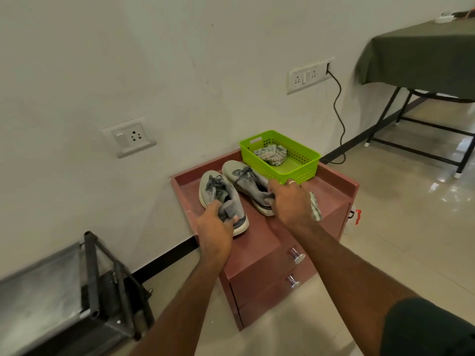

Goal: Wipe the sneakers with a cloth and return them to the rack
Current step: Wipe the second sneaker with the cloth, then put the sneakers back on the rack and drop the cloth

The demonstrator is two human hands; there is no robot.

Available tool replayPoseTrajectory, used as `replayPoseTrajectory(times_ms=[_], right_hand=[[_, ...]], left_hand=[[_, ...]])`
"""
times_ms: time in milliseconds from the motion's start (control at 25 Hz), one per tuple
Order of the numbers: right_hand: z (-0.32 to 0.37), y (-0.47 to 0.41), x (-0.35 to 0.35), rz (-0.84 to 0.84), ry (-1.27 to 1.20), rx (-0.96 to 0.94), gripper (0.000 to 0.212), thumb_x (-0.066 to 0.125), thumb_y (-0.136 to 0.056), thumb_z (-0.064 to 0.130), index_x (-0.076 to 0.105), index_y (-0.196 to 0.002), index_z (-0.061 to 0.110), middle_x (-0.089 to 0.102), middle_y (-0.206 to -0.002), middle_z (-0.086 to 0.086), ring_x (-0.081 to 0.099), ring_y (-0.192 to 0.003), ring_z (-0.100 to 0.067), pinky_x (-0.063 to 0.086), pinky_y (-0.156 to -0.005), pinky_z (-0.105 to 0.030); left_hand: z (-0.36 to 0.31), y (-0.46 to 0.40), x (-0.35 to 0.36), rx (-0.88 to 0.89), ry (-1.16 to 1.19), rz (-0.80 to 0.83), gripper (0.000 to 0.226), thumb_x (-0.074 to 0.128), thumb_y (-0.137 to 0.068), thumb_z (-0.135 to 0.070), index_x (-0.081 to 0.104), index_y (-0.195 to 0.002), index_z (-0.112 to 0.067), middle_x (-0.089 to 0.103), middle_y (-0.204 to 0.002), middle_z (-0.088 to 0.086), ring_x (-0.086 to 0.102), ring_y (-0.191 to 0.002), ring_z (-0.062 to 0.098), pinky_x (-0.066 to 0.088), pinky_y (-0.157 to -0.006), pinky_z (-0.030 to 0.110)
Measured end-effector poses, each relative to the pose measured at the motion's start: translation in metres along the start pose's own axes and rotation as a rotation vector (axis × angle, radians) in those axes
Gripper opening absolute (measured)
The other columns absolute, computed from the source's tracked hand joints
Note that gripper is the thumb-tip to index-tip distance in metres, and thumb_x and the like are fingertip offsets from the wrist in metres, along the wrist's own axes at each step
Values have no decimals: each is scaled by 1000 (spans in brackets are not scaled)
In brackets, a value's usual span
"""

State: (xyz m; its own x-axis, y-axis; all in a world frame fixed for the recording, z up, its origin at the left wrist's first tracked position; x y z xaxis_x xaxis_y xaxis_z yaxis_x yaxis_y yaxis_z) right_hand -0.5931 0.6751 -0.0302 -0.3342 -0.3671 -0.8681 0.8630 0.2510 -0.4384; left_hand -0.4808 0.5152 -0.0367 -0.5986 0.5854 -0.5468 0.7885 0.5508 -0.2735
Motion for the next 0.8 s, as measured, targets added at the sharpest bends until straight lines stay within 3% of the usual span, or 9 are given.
replayPoseTrajectory(times_ms=[120,240,400,600,800], right_hand=[[21,0,-4,-57,-50,-15,29,79,-74,38,59,-91,25,59,-68,-8,61,-75,-33,42,-67,-38],[44,3,-22,-167,-270,30,31,84,-70,32,60,-87,23,55,-70,-12,57,-65,-36,48,-55,-38],[93,21,-36,-205,-354,-30,35,85,-66,35,57,-83,23,60,-66,-11,58,-66,-35,44,-53,-35],[194,59,-36,-37,-482,-176,33,84,-71,38,60,-85,21,56,-65,-7,53,-63,-30,35,-54,-30],[319,106,-14,44,-482,-441,36,80,-76,42,56,-86,18,60,-63,-7,56,-59,-27,33,-53,-28]], left_hand=[[-9,2,-21,16,73,-62,27,81,-78,-4,55,-77,-9,56,-70,-8,52,-63,6,40,-56,5],[-16,1,-51,31,151,-134,27,80,-76,3,56,-74,-8,56,-66,-3,48,-55,-1,40,-52,8],[-2,8,-108,48,113,-179,34,79,-76,5,51,-70,-14,57,-65,-3,49,-55,-6,41,-51,9],[64,40,-219,-84,-25,-186,36,84,-74,-2,52,-72,-19,64,-72,-1,60,-66,5,53,-58,21],[124,91,-326,-207,-68,-266,27,83,-73,5,60,-80,-7,65,-77,-5,60,-67,-12,47,-60,5]])
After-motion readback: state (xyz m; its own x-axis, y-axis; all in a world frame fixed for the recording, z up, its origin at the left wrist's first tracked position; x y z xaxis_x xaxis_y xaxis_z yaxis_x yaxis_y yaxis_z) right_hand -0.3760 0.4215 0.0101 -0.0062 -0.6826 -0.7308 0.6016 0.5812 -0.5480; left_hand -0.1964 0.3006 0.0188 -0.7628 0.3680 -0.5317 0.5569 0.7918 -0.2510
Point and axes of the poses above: each hand's wrist, its own y-axis away from the middle knuckle, its own x-axis out of the palm, z = x × y, the point moved 1 cm from there along -y, towards the middle knuckle
